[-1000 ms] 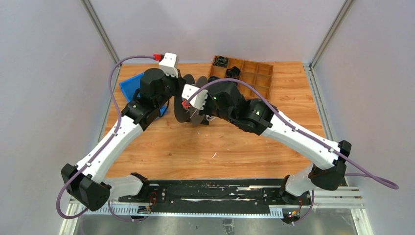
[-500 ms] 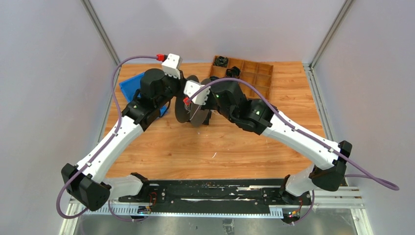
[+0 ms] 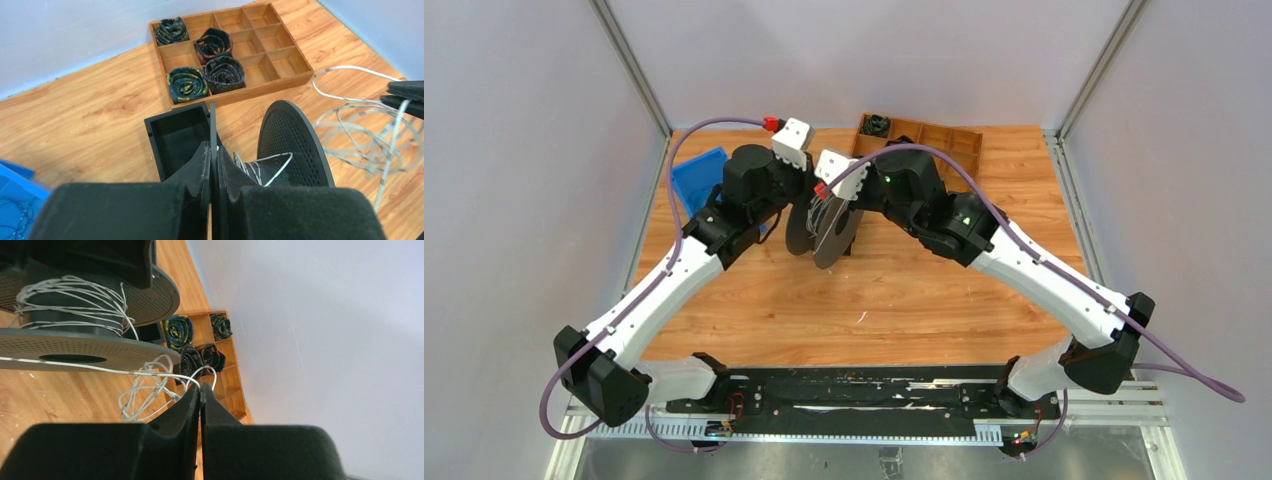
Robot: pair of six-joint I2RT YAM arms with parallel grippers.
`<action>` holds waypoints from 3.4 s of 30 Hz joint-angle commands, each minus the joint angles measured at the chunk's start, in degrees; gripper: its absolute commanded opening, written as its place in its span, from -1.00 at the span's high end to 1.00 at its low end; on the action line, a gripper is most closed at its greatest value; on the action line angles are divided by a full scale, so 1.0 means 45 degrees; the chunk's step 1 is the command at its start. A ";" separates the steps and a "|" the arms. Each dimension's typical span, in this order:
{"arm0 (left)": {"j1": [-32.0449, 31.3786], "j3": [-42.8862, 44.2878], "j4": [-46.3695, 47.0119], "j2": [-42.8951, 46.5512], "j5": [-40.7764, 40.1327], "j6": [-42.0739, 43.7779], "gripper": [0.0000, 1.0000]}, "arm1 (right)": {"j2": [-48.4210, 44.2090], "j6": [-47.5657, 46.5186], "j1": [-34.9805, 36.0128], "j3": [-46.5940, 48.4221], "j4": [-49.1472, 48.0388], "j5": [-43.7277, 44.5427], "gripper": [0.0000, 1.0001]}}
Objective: Wrap the cables
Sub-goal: Wrap the cable around the cable reel.
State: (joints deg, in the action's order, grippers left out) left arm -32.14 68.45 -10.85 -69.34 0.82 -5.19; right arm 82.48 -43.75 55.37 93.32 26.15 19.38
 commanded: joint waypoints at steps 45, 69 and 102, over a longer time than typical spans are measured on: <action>0.0907 0.0722 0.0582 0.0368 0.6231 -0.1912 0.99 | -0.2739 0.6827 -0.8566 -0.5666 -0.1700 -1.2085 0.41; 0.2338 0.1758 0.1825 0.0310 0.7926 -0.5379 0.99 | -0.3716 0.5665 -0.8935 -0.7608 -0.1359 -1.3418 0.00; 0.2461 0.1332 0.2458 0.0426 0.7785 -0.6183 0.99 | -0.2627 0.6774 -0.7302 -0.7673 -0.2636 -1.4312 0.82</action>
State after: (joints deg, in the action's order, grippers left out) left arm -21.85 74.19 -4.29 -69.21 35.22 -29.58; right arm 71.20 -11.77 21.91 59.90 14.87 -48.64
